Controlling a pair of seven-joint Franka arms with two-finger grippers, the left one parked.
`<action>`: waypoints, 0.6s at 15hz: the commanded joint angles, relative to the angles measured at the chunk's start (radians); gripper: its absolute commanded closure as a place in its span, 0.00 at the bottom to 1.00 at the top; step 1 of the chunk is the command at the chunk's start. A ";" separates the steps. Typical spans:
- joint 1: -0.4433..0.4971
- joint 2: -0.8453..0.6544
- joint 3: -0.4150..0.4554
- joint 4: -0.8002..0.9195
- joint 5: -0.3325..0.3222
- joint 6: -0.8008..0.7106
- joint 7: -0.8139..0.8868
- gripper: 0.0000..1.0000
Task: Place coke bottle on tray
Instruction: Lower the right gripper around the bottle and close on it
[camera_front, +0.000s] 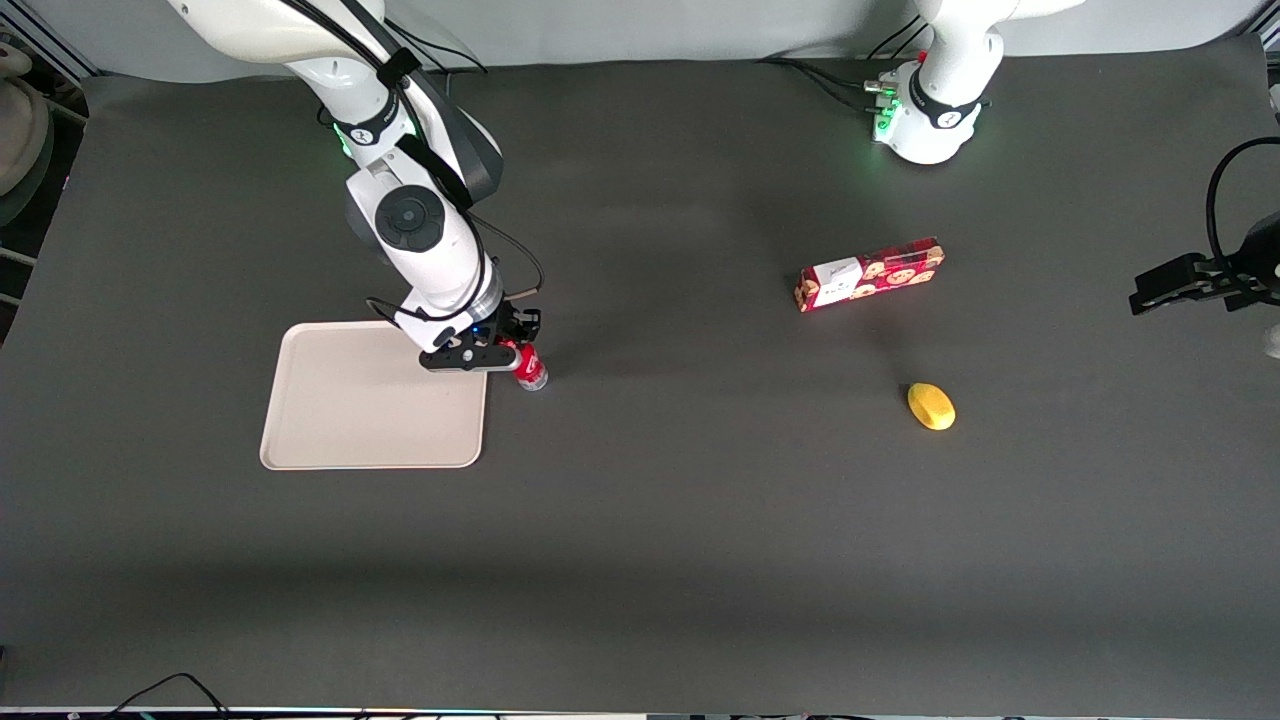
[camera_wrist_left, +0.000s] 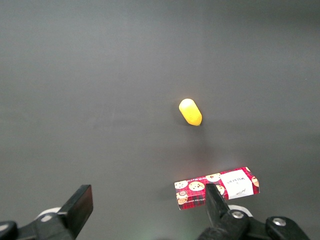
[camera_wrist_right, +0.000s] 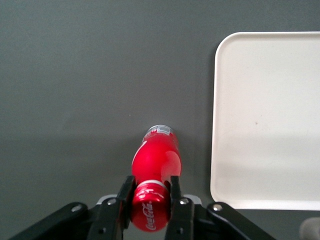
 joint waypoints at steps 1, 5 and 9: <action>0.002 0.009 0.003 0.016 -0.027 0.009 0.052 0.79; 0.000 0.004 0.004 0.053 -0.027 -0.028 0.049 1.00; -0.001 -0.028 0.004 0.252 -0.019 -0.317 0.029 1.00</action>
